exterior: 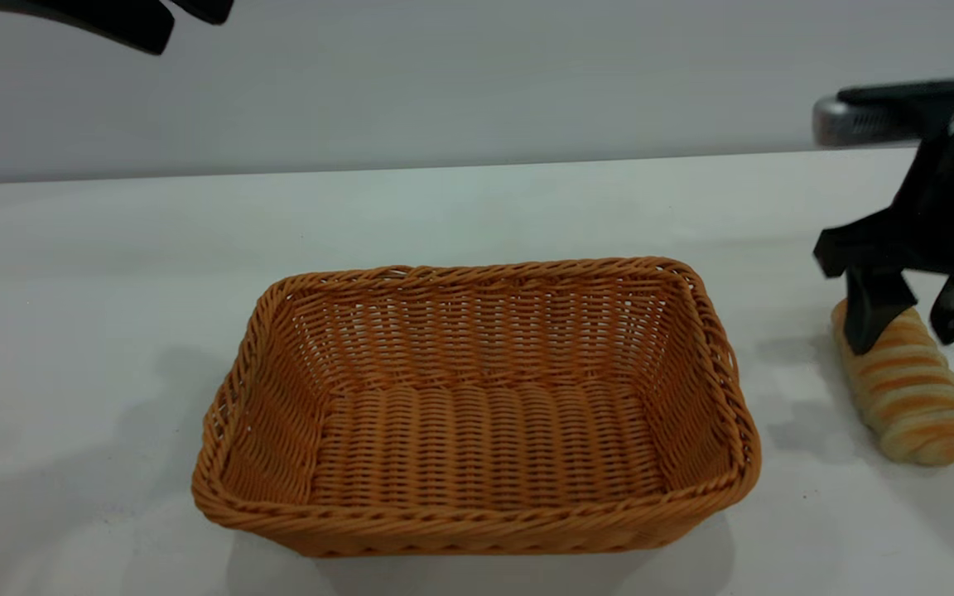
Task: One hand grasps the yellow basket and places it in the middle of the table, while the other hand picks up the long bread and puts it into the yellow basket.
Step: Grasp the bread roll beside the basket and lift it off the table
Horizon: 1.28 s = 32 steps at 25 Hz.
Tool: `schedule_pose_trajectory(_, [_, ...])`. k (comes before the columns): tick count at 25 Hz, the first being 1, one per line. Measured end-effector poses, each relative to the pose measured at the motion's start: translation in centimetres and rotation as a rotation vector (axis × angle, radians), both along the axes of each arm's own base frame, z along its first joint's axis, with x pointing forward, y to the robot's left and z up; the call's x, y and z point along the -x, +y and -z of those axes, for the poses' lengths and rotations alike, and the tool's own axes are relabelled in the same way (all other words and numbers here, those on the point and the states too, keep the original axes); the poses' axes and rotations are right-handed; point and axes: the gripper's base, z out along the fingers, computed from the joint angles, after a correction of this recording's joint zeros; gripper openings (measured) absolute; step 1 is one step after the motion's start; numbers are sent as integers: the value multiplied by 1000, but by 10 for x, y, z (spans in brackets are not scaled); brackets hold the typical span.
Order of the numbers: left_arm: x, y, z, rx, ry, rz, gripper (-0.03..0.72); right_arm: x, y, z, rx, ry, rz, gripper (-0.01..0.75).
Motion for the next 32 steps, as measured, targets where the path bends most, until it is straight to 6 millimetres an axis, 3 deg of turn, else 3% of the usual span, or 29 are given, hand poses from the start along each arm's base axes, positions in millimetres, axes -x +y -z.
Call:
schedule_pose_trajectory(11, [13, -2, -16, 34, -3, 29, 569, -17, 2, 29, 19, 49, -36, 592])
schedule_pose_trajectory(23, [18, -4, -23, 77, 1, 33, 569, -21, -17, 43, 35, 79, -2, 558])
schedule_pose_trajectory(27, [19, -4, -23, 79, 4, 37, 569, -21, -17, 44, 41, 80, -8, 382])
schedule_pose_trajectory(32, [19, -4, -23, 80, 6, 39, 569, -21, -19, 44, 53, 79, -23, 73])
